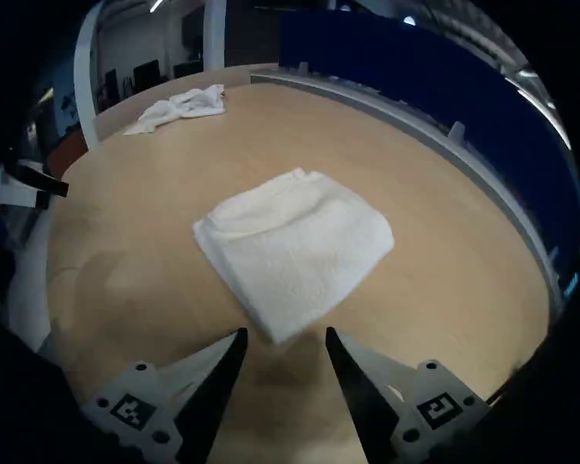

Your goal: Fold towel

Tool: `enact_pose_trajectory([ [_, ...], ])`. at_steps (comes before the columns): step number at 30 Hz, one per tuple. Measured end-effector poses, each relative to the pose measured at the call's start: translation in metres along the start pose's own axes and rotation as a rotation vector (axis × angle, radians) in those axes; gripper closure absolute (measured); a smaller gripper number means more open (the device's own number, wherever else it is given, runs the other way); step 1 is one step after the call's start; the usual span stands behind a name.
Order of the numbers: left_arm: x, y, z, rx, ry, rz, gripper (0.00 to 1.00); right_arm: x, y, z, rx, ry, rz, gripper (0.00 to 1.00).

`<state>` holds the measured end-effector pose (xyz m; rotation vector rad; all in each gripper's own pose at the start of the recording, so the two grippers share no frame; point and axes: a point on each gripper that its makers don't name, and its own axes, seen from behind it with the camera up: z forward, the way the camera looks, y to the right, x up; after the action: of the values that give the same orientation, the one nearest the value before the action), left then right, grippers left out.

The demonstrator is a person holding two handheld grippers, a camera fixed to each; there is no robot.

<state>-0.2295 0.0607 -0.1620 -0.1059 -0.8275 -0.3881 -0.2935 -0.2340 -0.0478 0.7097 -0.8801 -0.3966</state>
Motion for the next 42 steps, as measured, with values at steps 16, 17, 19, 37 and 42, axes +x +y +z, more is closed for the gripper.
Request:
enact_pose_trajectory([
  [16,-0.004,0.000,0.003,-0.001,-0.007,0.000,0.05,-0.004,0.002,0.008,-0.004,-0.008,0.076,0.67],
  [17,-0.004,0.000,0.004,-0.001,-0.008,-0.001,0.05,-0.004,0.002,0.008,-0.003,-0.008,0.079,0.71],
  [19,-0.004,-0.001,0.004,-0.001,-0.008,-0.003,0.05,-0.005,0.003,0.008,-0.004,-0.009,0.083,0.78],
  [37,0.002,0.003,0.006,-0.006,-0.007,-0.002,0.05,0.019,0.007,-0.006,-0.010,0.059,0.069,0.95],
  [42,0.009,0.005,0.007,-0.011,0.000,0.002,0.05,0.046,0.010,-0.020,-0.022,0.117,0.048,0.95],
])
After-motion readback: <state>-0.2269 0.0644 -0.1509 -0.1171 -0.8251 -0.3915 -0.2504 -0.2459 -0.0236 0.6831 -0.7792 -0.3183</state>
